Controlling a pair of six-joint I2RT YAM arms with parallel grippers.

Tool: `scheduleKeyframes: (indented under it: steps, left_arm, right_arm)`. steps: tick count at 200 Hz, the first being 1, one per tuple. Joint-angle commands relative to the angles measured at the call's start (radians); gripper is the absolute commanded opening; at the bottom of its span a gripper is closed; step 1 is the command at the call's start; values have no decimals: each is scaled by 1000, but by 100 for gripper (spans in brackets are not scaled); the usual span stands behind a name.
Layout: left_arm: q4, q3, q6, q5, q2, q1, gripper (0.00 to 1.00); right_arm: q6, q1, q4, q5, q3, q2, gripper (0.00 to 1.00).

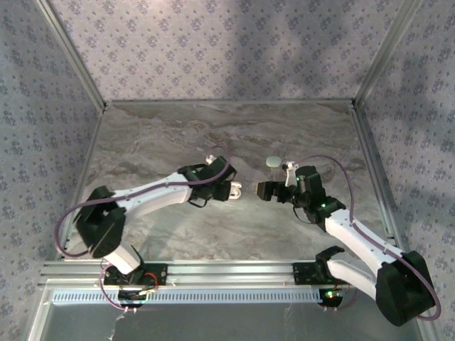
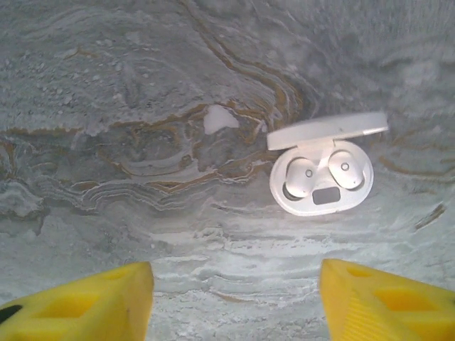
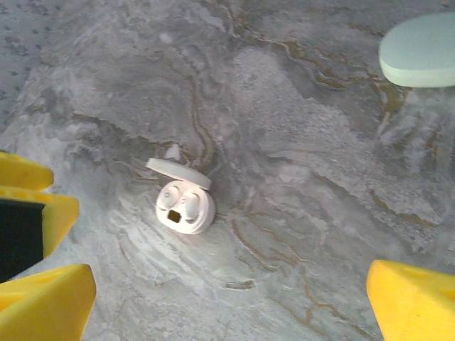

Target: Insert the wireless bluetooth earbuds into the charging case

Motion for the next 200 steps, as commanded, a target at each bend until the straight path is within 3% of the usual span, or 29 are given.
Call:
scheduleKeyframes:
  steps: [1,44,83,142,200]
  left_arm:
    - [155,-73,92,122,-105,33,73]
    - [402,-250,176,166,-263,35,100]
    - [663,-468,249,121,-387,36,100]
    - [680,-521,277,28,-453,40,100]
    - [737,-559,269,12,-469,51,100]
  right_arm:
    - [-45,28,37,-9,-6,-49,100]
    - [-69,45,81,14,-39,-98,100]
    - [-57,33,139,25,-81,-91,100]
    - [-58,2,170,17,-58,13,100]
    - [-50,-24,173,-3,-24,111,100]
